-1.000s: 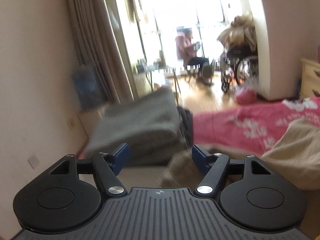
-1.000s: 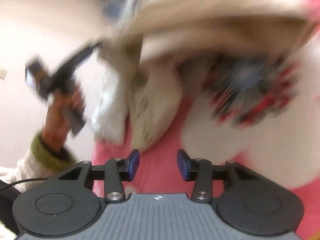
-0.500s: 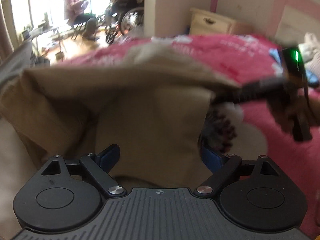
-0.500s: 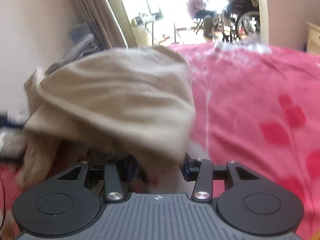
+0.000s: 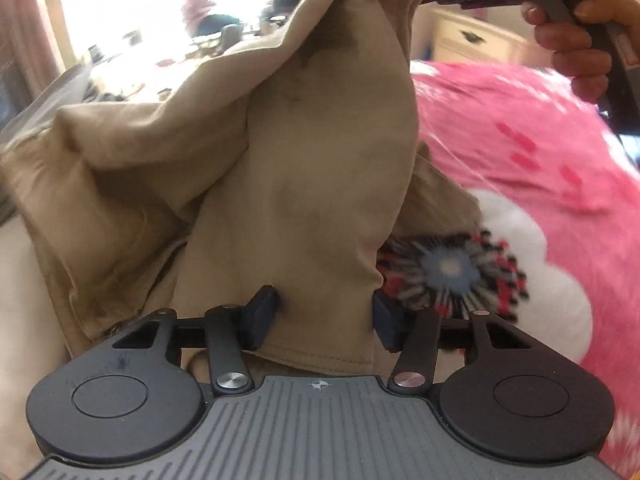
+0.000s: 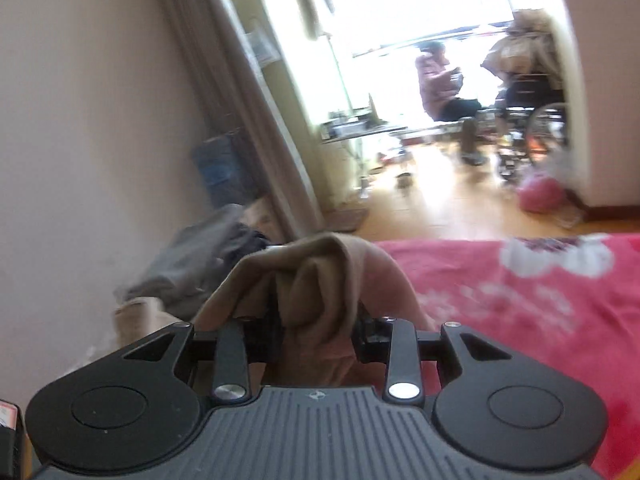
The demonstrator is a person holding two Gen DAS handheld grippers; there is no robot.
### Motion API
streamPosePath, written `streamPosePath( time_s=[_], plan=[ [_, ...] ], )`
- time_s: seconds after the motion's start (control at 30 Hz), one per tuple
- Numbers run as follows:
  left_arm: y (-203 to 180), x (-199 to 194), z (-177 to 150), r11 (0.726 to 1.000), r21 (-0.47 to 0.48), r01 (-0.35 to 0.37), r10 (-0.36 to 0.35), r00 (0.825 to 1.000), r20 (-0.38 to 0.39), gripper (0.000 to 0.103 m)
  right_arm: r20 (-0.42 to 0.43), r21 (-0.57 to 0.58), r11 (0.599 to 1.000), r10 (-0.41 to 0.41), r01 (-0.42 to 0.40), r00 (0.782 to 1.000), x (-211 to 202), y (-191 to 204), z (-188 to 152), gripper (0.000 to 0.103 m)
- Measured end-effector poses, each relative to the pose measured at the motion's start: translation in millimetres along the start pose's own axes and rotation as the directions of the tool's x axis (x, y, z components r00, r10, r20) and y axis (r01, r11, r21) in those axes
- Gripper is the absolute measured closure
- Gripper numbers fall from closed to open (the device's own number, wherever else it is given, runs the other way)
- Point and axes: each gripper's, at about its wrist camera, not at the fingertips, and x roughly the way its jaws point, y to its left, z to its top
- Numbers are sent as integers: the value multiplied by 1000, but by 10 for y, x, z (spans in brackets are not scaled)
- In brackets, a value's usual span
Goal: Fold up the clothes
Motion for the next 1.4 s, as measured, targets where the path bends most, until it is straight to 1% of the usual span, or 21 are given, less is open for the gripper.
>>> streamPosePath(
  time_s=[0.13, 0.2, 0.27, 0.33, 0.37, 0.43, 0.47, 0.57, 0.67, 0.73, 0.8, 0.87, 0.9, 0.93, 1.0, 1.07, 1.1, 1.13, 1.23, 1.3, 1.4],
  plan=[
    [10, -34, 33, 1000, 3, -21, 21, 999, 24, 49, -93, 17, 1000, -21, 23, 995, 409, -35, 108, 55],
    [93, -13, 43, 998, -60, -12, 13, 1000, 14, 50, -133, 63, 996, -56, 64, 990, 520, -136, 107, 55],
    [224, 1, 45, 990, -141, 1, -1, 1000, -2, 51, -101, 184, 982, -24, 42, 995, 351, -348, 51, 54],
    [328, 20, 45, 980, -199, 11, -14, 1000, -10, 52, -43, 248, 969, 24, -13, 999, 63, -499, -23, 45],
    [377, 30, 45, 974, -225, 16, -20, 1000, -13, 53, -17, 223, 974, 44, -39, 999, -104, -534, -63, 41],
    [466, 51, 38, 964, -265, 24, -30, 999, -19, 55, 15, 143, 987, 75, -76, 997, -413, -568, -145, 23],
    [485, 71, 41, 960, -280, 27, -34, 999, -22, 56, 9, 109, 991, 79, -79, 997, -540, -562, -194, 21],
    [565, 86, 52, 946, -323, 33, -43, 999, -24, 62, -72, 47, 994, 100, -97, 992, -700, -493, -430, 16],
    [620, 72, 73, 936, -351, 33, -43, 999, -19, 65, -197, -145, 987, 43, -73, 979, -537, -174, -750, 15],
    [621, 68, 82, 932, -362, 33, -42, 999, -17, 65, -218, -338, 940, -30, -47, 976, -315, 102, -952, 15],
    [610, 56, 85, 930, -367, 31, -39, 999, -16, 65, -202, -509, 861, -99, -18, 974, -81, 362, -1117, 15],
    [586, 31, 78, 932, -362, 28, -35, 999, -14, 65, -164, -588, 809, -134, 12, 977, 159, 514, -1192, 13],
    [571, 19, 73, 933, -359, 25, -32, 999, -14, 65, -158, -616, 787, -143, 15, 977, 288, 574, -1228, 5],
    [557, 10, 69, 934, -356, 24, -31, 999, -14, 65, -190, -626, 780, -144, -6, 971, 445, 597, -1269, 0],
    [514, 15, 54, 937, -348, 27, -36, 999, -18, 65, -232, -658, 753, -186, -13, 955, 697, 642, -1378, 0],
    [469, 23, 31, 944, -328, 33, -42, 999, -18, 64, -210, -651, 759, -189, 7, 959, 747, 669, -1405, 0],
    [448, 33, 16, 948, -315, 38, -45, 999, -16, 64, -211, -619, 786, -190, 20, 959, 740, 650, -1354, 8],
    [427, 44, 0, 953, -301, 43, -49, 999, -14, 64, -207, -587, 809, -197, 39, 958, 722, 628, -1302, 31],
    [353, 56, -39, 966, -251, 68, -74, 997, -13, 61, -170, -508, 852, -239, 122, 956, 577, 530, -1154, 75],
    [274, 51, -69, 978, -193, 84, -88, 996, -12, 56, -137, -487, 853, -289, 190, 947, 453, 486, -1089, 82],
    [70, 63, -97, 993, -85, 87, -89, 996, -22, 48, -62, -476, 820, -392, 318, 918, 270, 373, -1018, 88]
  ],
)
